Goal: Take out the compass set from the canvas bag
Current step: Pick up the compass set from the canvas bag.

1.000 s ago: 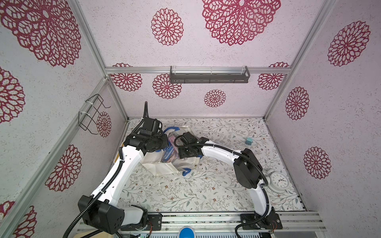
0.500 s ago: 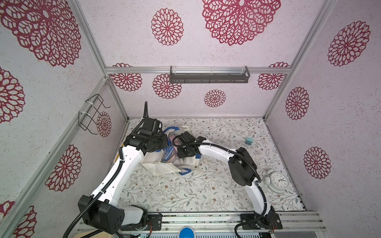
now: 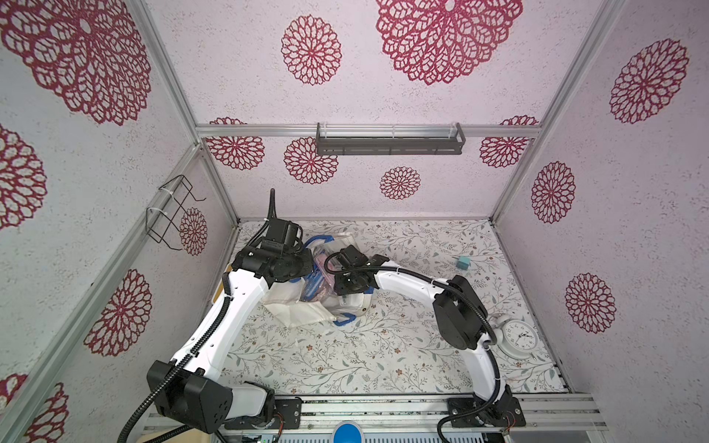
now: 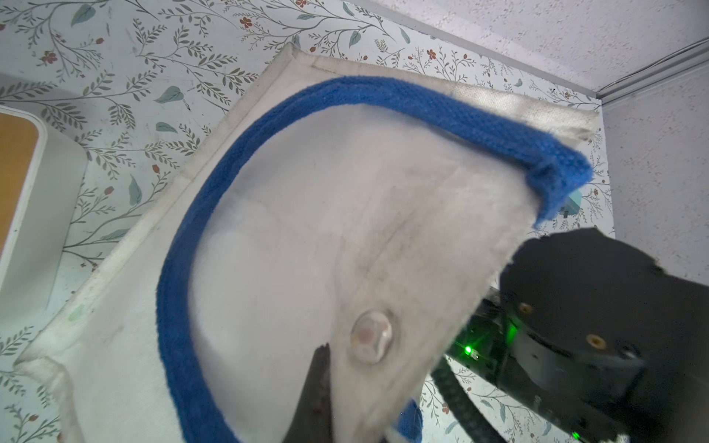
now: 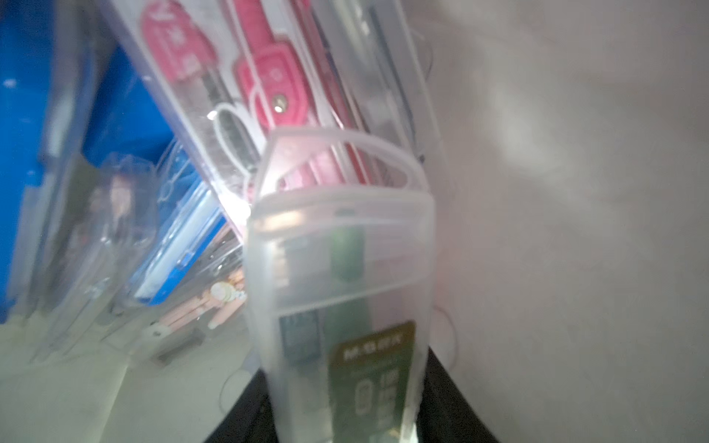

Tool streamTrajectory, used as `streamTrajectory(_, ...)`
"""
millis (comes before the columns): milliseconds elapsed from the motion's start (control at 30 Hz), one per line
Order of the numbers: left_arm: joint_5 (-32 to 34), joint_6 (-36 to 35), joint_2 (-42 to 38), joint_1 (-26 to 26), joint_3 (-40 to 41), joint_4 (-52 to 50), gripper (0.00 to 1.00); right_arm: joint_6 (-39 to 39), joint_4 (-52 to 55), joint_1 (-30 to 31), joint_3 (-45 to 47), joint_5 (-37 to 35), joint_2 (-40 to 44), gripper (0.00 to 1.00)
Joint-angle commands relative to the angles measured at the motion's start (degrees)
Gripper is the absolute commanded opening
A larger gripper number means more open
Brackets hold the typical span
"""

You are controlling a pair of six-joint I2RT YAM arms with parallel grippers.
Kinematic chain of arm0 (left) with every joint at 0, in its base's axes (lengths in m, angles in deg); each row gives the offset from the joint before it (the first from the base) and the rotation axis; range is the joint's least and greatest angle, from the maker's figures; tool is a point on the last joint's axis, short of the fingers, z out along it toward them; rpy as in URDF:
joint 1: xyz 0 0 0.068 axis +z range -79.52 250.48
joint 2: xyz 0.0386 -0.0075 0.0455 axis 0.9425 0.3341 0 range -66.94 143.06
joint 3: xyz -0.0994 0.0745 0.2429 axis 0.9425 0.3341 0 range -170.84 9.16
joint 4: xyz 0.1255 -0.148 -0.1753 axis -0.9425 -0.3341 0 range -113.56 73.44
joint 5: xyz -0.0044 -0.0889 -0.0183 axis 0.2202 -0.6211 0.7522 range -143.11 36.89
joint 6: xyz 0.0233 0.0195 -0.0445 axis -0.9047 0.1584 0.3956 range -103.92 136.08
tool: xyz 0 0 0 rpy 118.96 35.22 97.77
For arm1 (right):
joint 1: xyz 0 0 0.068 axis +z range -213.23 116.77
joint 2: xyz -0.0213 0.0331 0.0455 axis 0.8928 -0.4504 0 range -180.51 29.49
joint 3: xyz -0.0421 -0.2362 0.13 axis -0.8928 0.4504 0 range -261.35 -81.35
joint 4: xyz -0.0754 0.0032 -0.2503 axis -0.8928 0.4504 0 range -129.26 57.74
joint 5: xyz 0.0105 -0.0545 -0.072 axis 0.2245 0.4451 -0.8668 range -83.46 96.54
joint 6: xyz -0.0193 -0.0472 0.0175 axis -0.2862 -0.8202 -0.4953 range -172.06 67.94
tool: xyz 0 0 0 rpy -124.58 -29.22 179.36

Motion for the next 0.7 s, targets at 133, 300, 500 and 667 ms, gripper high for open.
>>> streamTrajectory(133, 0.83, 1.40, 0.40, -0.21, -1.64, 0.50, 0.00, 0.81, -0.95, -0.28, 3.79, -1.69, 14.66, 0.35)
streamTrajectory(300, 1.50, 1.64, 0.24, -0.20, -1.30, 0.69, 0.00, 0.56, 1.09, -1.99, 4.18, -1.26, 19.22, 0.34)
streamTrajectory(500, 2.05, 1.82, 0.22, -0.13, -1.29, 0.86, 0.00, -1.35, 4.32, -9.13, 5.17, -2.77, 25.83, 0.34)
streamTrajectory(667, 2.09, 1.85, 0.22, 0.03, -1.80, 1.01, 0.00, -6.97, 9.37, -18.68, 6.12, -5.36, 27.95, 0.35)
